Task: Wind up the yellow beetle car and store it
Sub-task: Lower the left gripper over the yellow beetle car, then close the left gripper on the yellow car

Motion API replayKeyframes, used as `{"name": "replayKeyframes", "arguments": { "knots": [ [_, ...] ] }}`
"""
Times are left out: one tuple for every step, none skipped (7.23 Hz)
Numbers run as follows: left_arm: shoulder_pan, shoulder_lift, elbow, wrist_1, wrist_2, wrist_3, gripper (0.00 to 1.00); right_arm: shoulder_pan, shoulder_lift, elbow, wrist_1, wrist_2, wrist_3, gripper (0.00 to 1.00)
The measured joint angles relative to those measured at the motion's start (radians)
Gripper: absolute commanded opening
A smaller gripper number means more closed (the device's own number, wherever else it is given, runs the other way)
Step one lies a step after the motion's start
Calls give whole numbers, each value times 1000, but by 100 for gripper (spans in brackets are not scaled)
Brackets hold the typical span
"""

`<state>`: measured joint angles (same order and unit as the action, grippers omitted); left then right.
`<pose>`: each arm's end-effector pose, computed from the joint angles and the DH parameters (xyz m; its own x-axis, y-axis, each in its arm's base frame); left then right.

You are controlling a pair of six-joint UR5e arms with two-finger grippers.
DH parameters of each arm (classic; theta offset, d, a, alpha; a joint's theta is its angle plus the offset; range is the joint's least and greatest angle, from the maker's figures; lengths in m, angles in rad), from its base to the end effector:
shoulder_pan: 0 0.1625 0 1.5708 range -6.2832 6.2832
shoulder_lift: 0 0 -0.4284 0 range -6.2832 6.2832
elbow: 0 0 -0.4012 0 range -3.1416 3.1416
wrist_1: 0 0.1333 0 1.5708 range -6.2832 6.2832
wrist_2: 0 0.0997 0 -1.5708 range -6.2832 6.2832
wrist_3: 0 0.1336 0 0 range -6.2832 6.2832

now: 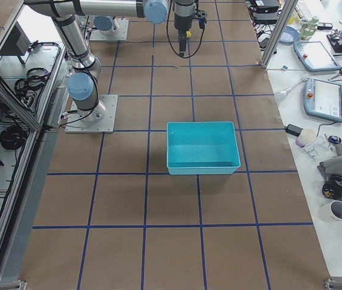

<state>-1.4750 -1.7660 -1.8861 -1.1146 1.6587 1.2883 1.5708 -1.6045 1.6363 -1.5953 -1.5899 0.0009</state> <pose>-0.0708 -0.5347 0.2484 -0.3683 0.9293 0.0277 0.9261 0.3640 0.0993 0.1308 -0.4853 0.4436 -0.9998 0.0008 0.0191 0.0009 1.0000 0.0073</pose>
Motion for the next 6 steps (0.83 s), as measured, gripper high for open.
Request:
{"name": "replayKeyframes", "arguments": {
  "knots": [
    [2,-22,-23,74,-2,59,86,0,0,0,0,0,0,100],
    [4,-43,-39,140,-3,129,83,0,0,0,0,-2,0,100],
    [7,-61,-46,189,-3,223,79,0,1,0,0,-5,0,100],
    [12,-76,-51,224,-4,302,80,0,2,0,1,-6,0,100],
    [22,-88,-53,239,-9,368,85,0,2,0,1,-5,0,100],
    [36,-101,-54,244,-16,420,93,0,3,0,1,-5,0,100]
  ]
}}
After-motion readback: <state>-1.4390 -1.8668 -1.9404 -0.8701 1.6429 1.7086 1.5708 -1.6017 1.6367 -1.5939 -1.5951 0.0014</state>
